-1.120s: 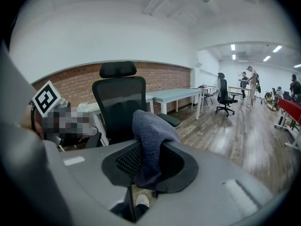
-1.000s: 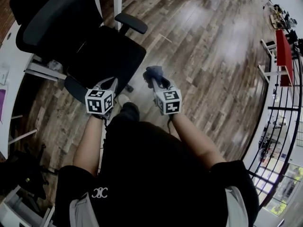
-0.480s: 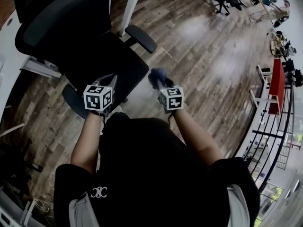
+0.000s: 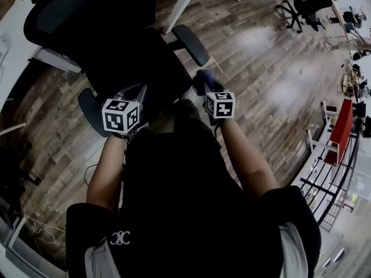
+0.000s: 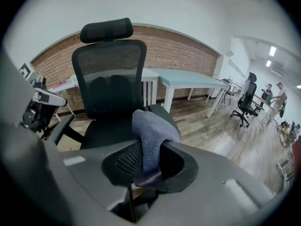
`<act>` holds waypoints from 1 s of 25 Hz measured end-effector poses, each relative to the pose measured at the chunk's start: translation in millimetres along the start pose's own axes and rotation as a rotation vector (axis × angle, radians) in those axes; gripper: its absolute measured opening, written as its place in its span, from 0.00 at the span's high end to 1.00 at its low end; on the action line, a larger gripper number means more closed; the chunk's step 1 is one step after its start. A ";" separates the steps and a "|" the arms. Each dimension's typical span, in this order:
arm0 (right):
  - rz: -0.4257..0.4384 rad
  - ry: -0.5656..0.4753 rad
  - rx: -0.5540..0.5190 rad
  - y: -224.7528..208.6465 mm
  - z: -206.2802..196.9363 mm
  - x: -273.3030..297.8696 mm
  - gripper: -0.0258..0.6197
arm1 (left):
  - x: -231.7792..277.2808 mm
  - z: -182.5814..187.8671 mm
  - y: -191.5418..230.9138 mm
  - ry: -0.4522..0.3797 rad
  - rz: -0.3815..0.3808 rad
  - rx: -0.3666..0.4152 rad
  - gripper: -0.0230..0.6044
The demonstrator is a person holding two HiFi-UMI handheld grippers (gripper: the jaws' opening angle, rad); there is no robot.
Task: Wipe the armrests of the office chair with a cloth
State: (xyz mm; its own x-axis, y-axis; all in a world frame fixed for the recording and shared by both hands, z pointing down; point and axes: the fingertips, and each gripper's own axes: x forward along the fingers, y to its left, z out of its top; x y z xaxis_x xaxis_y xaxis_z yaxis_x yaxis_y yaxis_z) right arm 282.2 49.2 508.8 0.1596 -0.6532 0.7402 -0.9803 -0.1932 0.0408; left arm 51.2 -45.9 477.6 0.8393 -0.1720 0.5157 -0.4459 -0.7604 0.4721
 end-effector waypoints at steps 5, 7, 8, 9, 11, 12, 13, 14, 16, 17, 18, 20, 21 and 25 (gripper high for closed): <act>0.077 0.092 -0.146 -15.7 -3.8 37.4 0.83 | 16.1 2.7 10.7 -0.009 0.102 -0.045 0.95; 0.123 0.143 -0.232 -22.0 -3.9 53.0 0.83 | 25.9 16.1 14.7 -0.027 0.152 -0.062 0.95; 0.147 0.168 -0.275 -25.7 -5.1 60.2 0.83 | 31.2 23.6 16.2 -0.038 0.176 -0.079 0.95; 0.173 0.190 -0.315 -29.0 -6.7 66.8 0.83 | 36.7 30.6 16.0 -0.051 0.195 -0.097 0.95; 0.240 0.211 -0.384 -30.6 -7.8 79.3 0.83 | 49.0 41.2 10.5 -0.064 0.211 -0.118 0.95; 0.275 0.214 -0.415 -29.2 -7.0 86.4 0.83 | 56.6 44.5 7.2 -0.057 0.214 -0.116 0.95; 0.308 0.217 -0.444 -27.1 -5.7 94.1 0.83 | 64.4 47.0 4.8 -0.048 0.220 -0.113 0.95; 0.340 0.220 -0.472 -24.5 -4.2 101.4 0.83 | 71.7 49.4 3.0 -0.041 0.230 -0.116 0.95; 0.402 0.225 -0.528 -18.4 -0.4 111.9 0.83 | 82.2 53.8 -1.5 -0.043 0.258 -0.140 0.95; 0.434 0.226 -0.557 -14.9 2.0 115.8 0.83 | 85.3 55.6 -3.8 -0.048 0.274 -0.155 0.95; 0.466 0.226 -0.586 -11.1 4.8 119.8 0.83 | 87.2 56.9 -5.3 -0.054 0.292 -0.169 0.95; 0.525 0.224 -0.641 -3.9 10.8 129.2 0.83 | 88.5 57.5 -6.2 -0.060 0.330 -0.197 0.95; 0.551 0.223 -0.666 -1.3 14.1 134.2 0.83 | 88.5 56.7 -6.6 -0.062 0.348 -0.212 0.95; 0.631 0.216 -0.753 11.3 30.4 153.8 0.83 | 80.5 49.8 -5.4 -0.079 0.430 -0.276 0.95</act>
State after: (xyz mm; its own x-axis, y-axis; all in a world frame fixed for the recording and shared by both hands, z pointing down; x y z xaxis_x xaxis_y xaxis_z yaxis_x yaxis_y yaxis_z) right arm 299.2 -75.7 602.6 -0.3660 -0.3147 0.8758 -0.7083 0.7046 -0.0428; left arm 136.7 -86.9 480.9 0.5779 -0.4875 0.6545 -0.8125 -0.4187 0.4056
